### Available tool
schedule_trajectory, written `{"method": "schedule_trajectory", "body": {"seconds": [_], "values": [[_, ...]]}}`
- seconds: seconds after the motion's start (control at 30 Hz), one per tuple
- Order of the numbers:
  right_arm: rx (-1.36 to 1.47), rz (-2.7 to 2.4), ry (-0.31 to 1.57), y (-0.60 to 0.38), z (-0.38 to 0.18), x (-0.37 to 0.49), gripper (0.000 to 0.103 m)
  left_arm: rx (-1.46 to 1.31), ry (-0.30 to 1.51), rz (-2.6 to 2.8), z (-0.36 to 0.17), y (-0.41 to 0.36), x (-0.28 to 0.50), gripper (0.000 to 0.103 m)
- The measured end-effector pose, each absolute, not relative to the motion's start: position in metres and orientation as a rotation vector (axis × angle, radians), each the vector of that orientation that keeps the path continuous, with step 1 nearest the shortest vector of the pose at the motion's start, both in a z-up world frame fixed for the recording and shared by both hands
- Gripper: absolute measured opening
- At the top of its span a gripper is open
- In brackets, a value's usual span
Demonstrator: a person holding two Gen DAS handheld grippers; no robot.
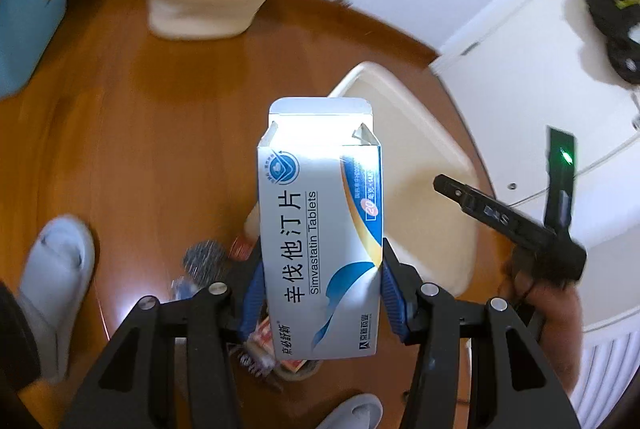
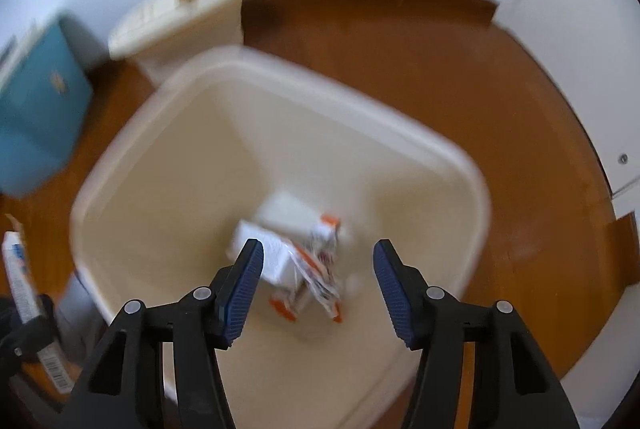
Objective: Collect trash
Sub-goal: 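Drop the wrapper and the Simvastatin box into the wastebasket with both tools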
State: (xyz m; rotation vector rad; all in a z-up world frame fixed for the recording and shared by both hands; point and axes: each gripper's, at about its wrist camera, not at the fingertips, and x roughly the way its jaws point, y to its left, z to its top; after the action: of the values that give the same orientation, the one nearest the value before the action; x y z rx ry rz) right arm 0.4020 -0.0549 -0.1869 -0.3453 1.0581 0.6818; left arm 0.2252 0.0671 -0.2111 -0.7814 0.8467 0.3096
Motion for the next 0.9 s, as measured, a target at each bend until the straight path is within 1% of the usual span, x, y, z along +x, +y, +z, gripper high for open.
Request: {"method": "schedule_trajectory", "body": {"seconds": [0.03,0.07,0.1,0.17,0.2,0.33,0.43,0.57,0.63,0.7,0.73,0.83,0.9], "values": [[-0.256,0.694,1.010,-0.068,-0.173,0.399,0.061,-0.748,0.836,0.293,-0.202,0.064,0.232,0.049],[-0.175,0.704,0.969,-0.083,-0.162,0.394,0.064,-0.717,0.832,0.272,-0.194,0.061,0.241,0.049],[-0.081,0.701,0.926,-0.103,-0.151,0.391,0.072,-0.683,0.847,0.236,-0.188,0.057,0.255,0.049],[0.068,0.641,0.850,-0.142,-0.138,0.385,0.084,-0.607,0.908,0.166,-0.184,0.047,0.289,0.049],[0.144,0.567,0.815,-0.169,-0.136,0.381,0.085,-0.547,0.961,0.123,-0.186,0.038,0.310,0.049],[0.322,0.461,0.797,-0.234,-0.151,0.370,0.085,-0.395,1.155,-0.014,-0.208,0.012,0.380,0.049],[0.364,0.418,0.843,-0.256,-0.176,0.365,0.085,-0.274,1.252,-0.048,-0.228,-0.008,0.417,0.049],[0.400,0.373,0.895,-0.277,-0.209,0.346,0.085,-0.205,1.394,-0.050,-0.266,-0.022,0.456,0.049],[0.368,0.333,0.919,-0.283,-0.225,0.335,0.085,-0.179,1.445,-0.034,-0.280,-0.034,0.462,0.049],[0.303,0.271,0.980,-0.281,-0.255,0.328,0.085,-0.142,1.499,-0.036,-0.296,-0.043,0.472,0.049],[0.290,0.250,1.005,-0.280,-0.268,0.327,0.085,-0.125,1.514,-0.027,-0.292,-0.054,0.476,0.049],[0.285,0.227,1.122,-0.279,-0.310,0.322,0.085,-0.110,1.589,-0.022,-0.314,-0.064,0.485,0.049],[0.295,0.225,1.182,-0.281,-0.330,0.314,0.085,-0.116,1.600,-0.024,-0.323,-0.069,0.487,0.050]]}}
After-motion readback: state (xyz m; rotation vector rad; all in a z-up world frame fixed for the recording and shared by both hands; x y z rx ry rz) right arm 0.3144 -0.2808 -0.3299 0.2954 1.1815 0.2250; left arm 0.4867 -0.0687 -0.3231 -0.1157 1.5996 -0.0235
